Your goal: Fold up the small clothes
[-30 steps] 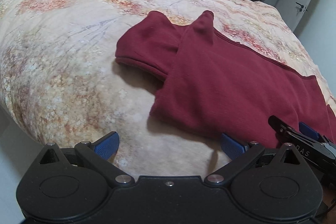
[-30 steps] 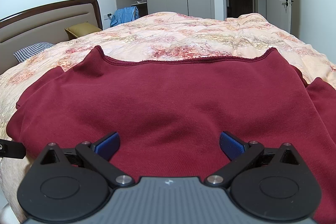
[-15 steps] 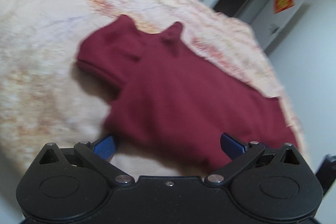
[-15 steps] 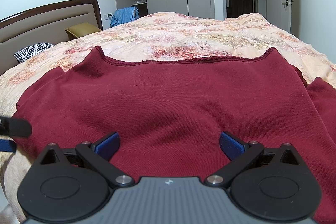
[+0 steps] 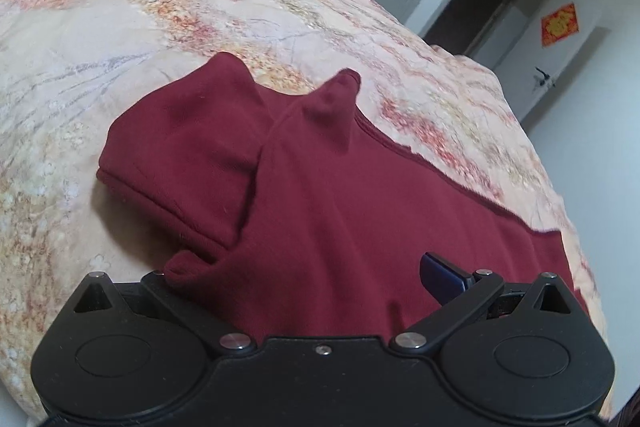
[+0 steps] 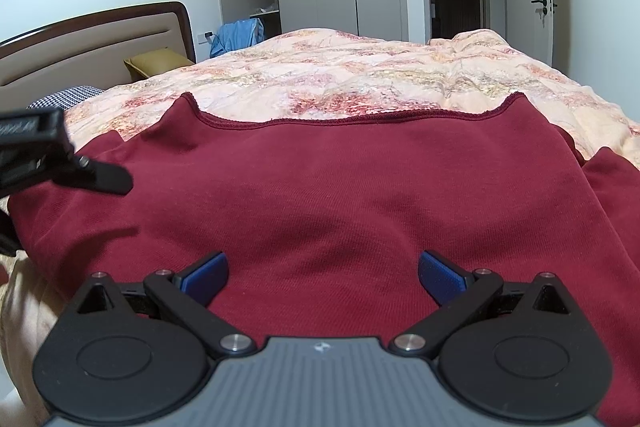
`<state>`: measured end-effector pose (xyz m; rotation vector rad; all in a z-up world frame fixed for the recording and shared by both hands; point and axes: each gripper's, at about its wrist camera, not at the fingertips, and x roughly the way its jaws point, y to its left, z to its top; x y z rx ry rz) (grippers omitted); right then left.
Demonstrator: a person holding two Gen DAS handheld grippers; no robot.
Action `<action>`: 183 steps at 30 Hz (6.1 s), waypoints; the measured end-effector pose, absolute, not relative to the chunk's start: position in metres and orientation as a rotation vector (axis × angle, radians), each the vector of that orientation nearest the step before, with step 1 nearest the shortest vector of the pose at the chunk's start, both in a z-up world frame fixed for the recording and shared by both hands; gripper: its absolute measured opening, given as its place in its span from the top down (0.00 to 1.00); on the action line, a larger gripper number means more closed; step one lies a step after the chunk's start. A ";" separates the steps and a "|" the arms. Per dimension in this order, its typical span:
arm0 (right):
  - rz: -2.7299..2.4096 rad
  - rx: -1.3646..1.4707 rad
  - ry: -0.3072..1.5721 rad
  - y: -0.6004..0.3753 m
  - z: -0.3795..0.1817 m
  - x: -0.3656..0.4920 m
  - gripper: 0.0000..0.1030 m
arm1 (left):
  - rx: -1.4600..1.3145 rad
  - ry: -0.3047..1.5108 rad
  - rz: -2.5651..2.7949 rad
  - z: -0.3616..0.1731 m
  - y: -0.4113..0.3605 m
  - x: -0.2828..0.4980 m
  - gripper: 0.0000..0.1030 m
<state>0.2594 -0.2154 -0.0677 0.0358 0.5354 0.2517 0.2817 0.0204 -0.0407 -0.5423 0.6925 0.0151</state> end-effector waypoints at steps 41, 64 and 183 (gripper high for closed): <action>0.249 0.042 0.524 -0.217 -0.070 0.258 0.00 | -0.726 0.464 0.045 -0.060 0.043 0.258 0.23; 0.244 0.084 0.573 -0.222 -0.059 0.264 0.00 | -0.605 0.456 0.135 -0.059 0.035 0.262 0.66; 0.030 0.486 0.451 -0.389 -0.041 0.261 0.87 | -0.251 0.746 -0.283 -0.040 -0.074 0.288 0.01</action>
